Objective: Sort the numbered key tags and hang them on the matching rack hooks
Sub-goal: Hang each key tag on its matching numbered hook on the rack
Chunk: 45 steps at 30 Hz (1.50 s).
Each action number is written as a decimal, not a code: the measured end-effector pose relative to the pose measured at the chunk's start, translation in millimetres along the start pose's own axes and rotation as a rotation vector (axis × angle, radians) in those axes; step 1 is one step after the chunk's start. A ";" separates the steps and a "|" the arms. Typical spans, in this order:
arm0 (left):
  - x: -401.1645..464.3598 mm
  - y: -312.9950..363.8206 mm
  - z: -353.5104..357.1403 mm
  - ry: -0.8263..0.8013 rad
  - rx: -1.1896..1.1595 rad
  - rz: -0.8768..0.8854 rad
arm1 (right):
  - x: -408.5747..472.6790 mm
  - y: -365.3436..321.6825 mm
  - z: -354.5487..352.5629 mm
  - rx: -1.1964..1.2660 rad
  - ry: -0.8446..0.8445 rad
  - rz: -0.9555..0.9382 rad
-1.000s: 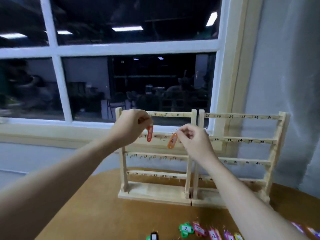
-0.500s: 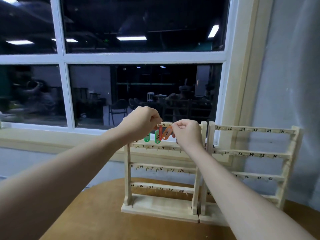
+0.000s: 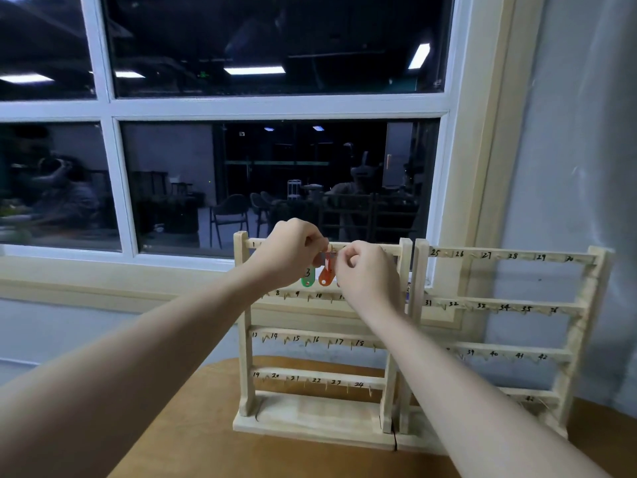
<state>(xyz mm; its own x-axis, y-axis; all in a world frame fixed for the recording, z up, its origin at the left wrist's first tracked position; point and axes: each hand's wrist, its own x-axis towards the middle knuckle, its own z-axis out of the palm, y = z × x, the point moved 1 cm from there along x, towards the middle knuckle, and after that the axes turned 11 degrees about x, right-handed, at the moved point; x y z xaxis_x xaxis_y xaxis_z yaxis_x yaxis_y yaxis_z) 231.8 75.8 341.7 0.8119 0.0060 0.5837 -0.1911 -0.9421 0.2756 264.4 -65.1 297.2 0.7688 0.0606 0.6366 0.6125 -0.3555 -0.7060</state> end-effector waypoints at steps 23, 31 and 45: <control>-33.7 14.6 15.3 0.018 0.117 -0.161 | -76.5 74.9 -90.2 -0.096 -0.182 0.001; -110.1 71.5 120.5 -0.080 -0.249 -0.129 | -138.1 160.5 -195.2 -0.404 -0.477 0.350; -148.5 184.9 307.4 -0.528 -0.141 0.065 | -231.6 252.0 -268.9 -0.631 -0.311 0.460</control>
<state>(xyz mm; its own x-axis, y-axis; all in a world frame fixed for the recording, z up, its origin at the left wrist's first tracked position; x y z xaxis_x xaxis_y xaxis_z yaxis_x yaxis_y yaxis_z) 245.4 -202.4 71.2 0.9555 -0.2535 0.1506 -0.2924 -0.8807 0.3727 191.4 -419.5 55.3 0.9890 0.0039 0.1481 0.0797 -0.8568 -0.5094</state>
